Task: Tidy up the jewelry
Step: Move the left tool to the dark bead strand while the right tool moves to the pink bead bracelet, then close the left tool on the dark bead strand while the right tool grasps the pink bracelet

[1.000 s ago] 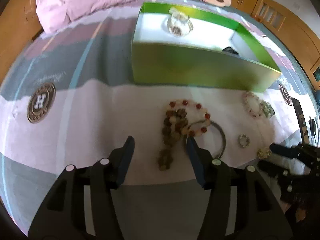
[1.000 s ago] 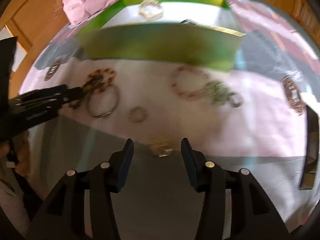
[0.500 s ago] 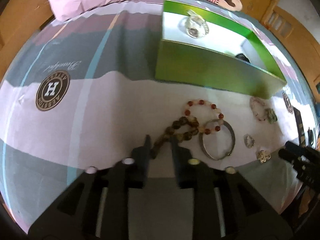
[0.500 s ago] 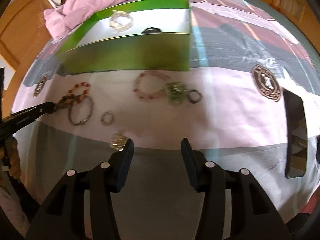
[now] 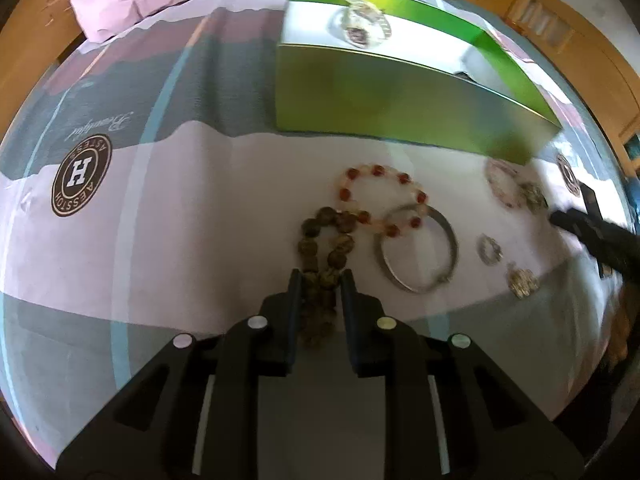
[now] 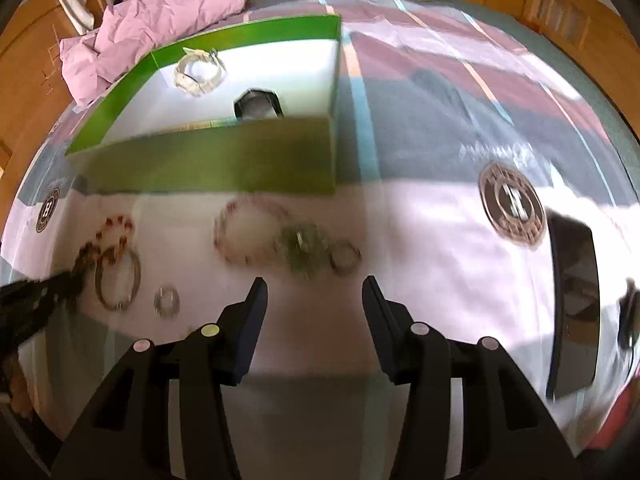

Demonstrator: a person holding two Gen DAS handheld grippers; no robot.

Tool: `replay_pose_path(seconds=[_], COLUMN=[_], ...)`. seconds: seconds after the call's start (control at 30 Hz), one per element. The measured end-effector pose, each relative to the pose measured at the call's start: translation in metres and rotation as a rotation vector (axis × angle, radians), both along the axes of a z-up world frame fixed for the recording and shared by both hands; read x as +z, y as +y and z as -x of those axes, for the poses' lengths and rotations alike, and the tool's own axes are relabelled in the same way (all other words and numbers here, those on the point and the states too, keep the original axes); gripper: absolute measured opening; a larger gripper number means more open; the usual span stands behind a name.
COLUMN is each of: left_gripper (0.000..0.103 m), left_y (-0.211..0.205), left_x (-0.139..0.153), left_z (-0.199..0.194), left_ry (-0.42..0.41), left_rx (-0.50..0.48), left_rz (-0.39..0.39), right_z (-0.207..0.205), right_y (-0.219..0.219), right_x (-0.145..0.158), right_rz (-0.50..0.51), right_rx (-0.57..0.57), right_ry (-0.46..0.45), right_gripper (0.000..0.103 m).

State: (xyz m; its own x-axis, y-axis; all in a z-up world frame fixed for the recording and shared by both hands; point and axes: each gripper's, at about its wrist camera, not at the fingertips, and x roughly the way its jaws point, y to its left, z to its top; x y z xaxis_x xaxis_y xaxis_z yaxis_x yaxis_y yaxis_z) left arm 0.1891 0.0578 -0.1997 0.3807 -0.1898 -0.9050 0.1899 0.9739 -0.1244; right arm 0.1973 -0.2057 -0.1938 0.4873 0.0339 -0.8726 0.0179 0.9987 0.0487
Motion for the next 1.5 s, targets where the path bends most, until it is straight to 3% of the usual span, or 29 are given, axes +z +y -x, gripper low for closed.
replay_pose_path(seconds=[0.07,0.13,0.2,0.27,0.3,0.43,0.53,0.57,0.63,0.7,1.03,1.5], left_gripper=[0.020,0.020,0.020,0.021,0.022,0.032,0.039,0.040,0.044,0.050,0.060,0.049], left_y=[-0.003,-0.006,-0.006,-0.003,-0.001,0.005,0.004,0.003,0.002,0.000,-0.002,0.009], left_x=[0.003,0.007,0.010,0.013,0.013,0.013,0.010,0.010,0.009,0.008,-0.004,0.005], left_z=[0.005,0.008,0.010,0.010,0.009,0.007,0.006,0.006,0.007,0.007,0.003,0.002], left_ry=[-0.004,-0.018,-0.032,-0.039,-0.040,-0.036,-0.032,-0.033,-0.034,-0.036,-0.016,-0.039], left_rx=[-0.021,-0.037,-0.037,-0.024,-0.017,0.012,0.013,0.011,0.004,-0.002,-0.015,0.046], left_rz=[0.007,0.012,0.015,0.018,0.020,0.010,-0.003,-0.011,-0.018,-0.027,-0.046,-0.003], right_z=[-0.015,-0.024,-0.024,-0.016,-0.011,0.010,0.021,0.024,0.030,0.032,0.030,0.005], right_y=[0.006,0.011,0.017,0.023,0.025,0.031,0.036,0.038,0.042,0.050,0.069,0.018], right_x=[-0.004,-0.011,-0.011,-0.008,-0.009,-0.018,-0.014,-0.011,-0.005,-0.001,-0.015,-0.001], right_rz=[0.037,0.026,0.055,0.029,0.019,-0.065,-0.057,-0.071,-0.100,-0.110,-0.095,-0.139], right_rx=[0.015,0.042,0.059,0.099,0.117,0.182,0.189,0.188,0.186,0.207,0.228,0.046], right_ry=[0.003,0.037,0.047,0.068,0.087,0.184,0.167,0.156,0.135,0.116,0.138,0.093], right_gripper=[0.040,0.021,0.013,0.010,0.003,0.002,0.005,0.009,0.033,0.039,0.039,0.039])
